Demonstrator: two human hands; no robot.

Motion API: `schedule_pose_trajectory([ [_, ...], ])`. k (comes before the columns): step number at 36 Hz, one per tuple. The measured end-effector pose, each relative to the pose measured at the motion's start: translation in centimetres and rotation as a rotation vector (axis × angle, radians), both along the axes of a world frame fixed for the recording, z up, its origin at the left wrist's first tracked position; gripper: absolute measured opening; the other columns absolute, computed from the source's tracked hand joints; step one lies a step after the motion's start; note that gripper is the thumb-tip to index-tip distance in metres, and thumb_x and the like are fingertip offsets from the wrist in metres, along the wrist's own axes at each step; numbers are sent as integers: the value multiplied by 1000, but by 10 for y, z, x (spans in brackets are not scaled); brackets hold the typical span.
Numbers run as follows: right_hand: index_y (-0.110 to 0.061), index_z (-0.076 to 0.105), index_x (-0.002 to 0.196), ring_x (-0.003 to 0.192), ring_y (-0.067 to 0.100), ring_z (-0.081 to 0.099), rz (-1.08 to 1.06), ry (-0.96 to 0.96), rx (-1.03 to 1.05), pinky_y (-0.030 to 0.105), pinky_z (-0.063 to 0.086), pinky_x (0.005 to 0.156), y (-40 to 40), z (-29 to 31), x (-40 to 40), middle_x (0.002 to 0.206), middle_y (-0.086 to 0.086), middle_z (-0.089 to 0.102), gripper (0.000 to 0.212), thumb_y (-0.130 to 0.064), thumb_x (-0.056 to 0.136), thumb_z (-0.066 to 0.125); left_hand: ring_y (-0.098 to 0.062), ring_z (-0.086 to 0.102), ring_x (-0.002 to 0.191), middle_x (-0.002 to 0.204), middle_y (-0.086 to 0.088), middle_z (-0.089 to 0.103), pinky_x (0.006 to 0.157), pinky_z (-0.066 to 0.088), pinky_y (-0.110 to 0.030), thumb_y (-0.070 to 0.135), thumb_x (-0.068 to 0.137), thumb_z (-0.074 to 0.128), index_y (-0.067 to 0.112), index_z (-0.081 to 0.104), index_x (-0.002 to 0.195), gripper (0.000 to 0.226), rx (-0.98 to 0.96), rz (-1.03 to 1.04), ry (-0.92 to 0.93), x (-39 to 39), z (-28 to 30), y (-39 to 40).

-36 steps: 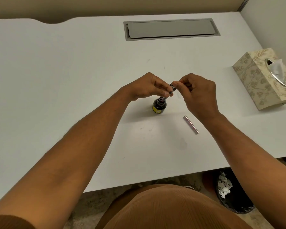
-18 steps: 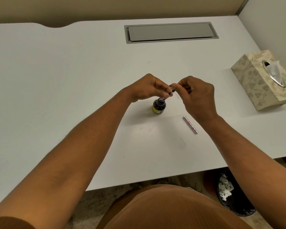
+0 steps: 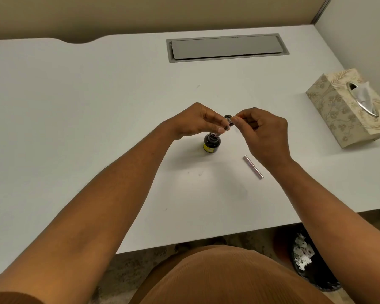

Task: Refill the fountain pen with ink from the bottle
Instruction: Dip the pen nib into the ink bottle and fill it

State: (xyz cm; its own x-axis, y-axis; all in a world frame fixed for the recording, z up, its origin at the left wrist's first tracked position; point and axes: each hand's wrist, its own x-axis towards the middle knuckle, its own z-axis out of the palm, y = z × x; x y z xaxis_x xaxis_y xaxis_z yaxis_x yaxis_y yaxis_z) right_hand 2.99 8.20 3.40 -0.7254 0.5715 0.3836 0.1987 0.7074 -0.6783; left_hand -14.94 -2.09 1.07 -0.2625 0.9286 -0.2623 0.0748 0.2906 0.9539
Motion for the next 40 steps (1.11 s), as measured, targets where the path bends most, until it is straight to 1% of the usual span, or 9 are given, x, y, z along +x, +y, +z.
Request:
schedule_pose_trajectory([
  [1,-13,74,90,70,11,65,-5,3,-8,26,52,69,-1,0,1,78,-6,71,13,-25,93,69,-1,70,90,109,-5,76,65,44,-7,6,86,76,7,75,112,27,-23,-3,17,1,2,-1],
  [3,-14,74,90,71,10,65,-12,6,-18,20,50,68,-3,0,3,78,-9,70,12,-24,93,69,0,65,85,108,1,77,59,39,-14,14,85,78,15,76,114,29,-49,-9,52,1,4,-3],
  [6,-13,74,92,72,10,66,-21,12,-18,21,51,69,-5,-1,7,81,-10,70,12,-24,93,69,-6,68,92,108,4,77,67,42,-23,18,85,78,22,76,109,24,-37,36,21,0,3,-8],
  [9,-12,74,93,71,12,66,-36,42,-15,28,53,69,-6,-5,10,83,-8,71,13,-24,93,70,-10,65,87,111,-6,76,72,46,-26,21,87,76,21,77,107,20,-13,128,-3,0,2,-13],
  [14,-11,74,94,69,17,66,-61,72,-13,36,54,68,-8,-10,15,82,-1,73,15,-26,93,69,-11,65,80,102,0,78,70,49,-22,26,94,68,14,76,104,18,-51,265,-9,2,-1,-20],
  [19,-11,74,94,70,19,66,-86,119,-30,38,54,68,-11,-12,21,82,0,72,13,-23,93,69,-14,61,72,90,1,75,66,48,-23,25,92,67,15,75,98,14,-118,553,-129,16,-8,-19],
  [23,-10,73,94,71,21,67,-104,126,-32,38,54,68,-14,-14,26,82,2,72,11,-21,93,69,-13,58,65,83,1,72,57,46,-20,24,93,66,14,73,96,13,-181,664,-217,28,-8,-22],
  [31,-9,73,95,71,17,65,-131,133,-28,40,55,68,-23,-20,35,84,2,71,11,-19,93,70,-12,56,56,73,1,70,47,43,-18,24,94,62,13,71,85,17,-258,689,-354,49,-4,-29],
  [40,-6,72,96,72,10,63,-138,195,22,31,54,66,-27,-20,43,85,3,71,11,-16,93,70,-11,59,53,74,-1,72,44,46,-16,29,93,64,10,73,93,21,-307,667,-423,73,6,-25],
])
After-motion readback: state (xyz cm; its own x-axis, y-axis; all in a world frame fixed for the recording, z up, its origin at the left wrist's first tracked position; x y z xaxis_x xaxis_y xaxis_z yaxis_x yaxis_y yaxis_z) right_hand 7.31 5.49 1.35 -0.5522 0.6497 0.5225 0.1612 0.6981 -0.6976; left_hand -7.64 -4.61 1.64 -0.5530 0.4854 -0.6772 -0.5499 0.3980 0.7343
